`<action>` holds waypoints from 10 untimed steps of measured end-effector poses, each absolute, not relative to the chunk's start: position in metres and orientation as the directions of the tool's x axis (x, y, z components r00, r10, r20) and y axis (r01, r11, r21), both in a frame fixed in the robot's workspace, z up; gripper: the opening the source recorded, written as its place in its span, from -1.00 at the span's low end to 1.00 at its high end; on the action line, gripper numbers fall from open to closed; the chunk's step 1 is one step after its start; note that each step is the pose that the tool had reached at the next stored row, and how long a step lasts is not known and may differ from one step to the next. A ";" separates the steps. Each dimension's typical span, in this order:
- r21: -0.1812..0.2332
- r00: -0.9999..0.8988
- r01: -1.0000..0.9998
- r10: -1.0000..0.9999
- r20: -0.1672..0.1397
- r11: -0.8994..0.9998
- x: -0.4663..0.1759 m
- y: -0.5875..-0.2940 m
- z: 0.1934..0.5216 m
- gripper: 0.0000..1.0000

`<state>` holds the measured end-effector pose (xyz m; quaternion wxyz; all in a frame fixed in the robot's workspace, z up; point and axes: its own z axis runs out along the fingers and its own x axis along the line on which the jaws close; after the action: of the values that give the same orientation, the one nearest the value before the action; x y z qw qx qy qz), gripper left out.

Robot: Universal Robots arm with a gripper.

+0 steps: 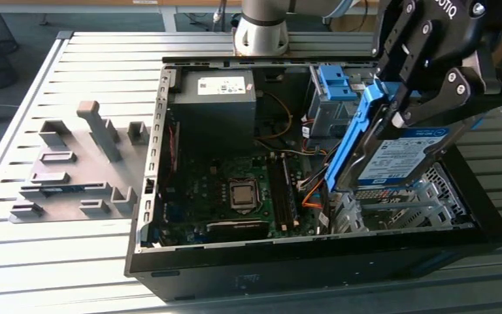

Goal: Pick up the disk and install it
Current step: 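Insert the disk into the insertion slot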

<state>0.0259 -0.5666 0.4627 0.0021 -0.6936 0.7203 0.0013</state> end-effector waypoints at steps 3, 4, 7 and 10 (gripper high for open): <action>-0.001 -0.038 -0.999 -0.999 -0.005 0.038 0.026 -0.567 0.463 -0.25; -0.001 -0.038 -0.999 -0.999 -0.005 0.038 0.026 -0.567 0.463 -0.25; -0.001 -0.038 -0.999 -0.999 -0.005 0.038 0.028 -0.567 0.462 -0.25; -0.001 -0.037 -0.999 -0.999 -0.005 0.037 0.037 -0.567 0.462 -0.25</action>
<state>0.0367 -0.5672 0.4619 0.0020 -0.6937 0.7202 0.0015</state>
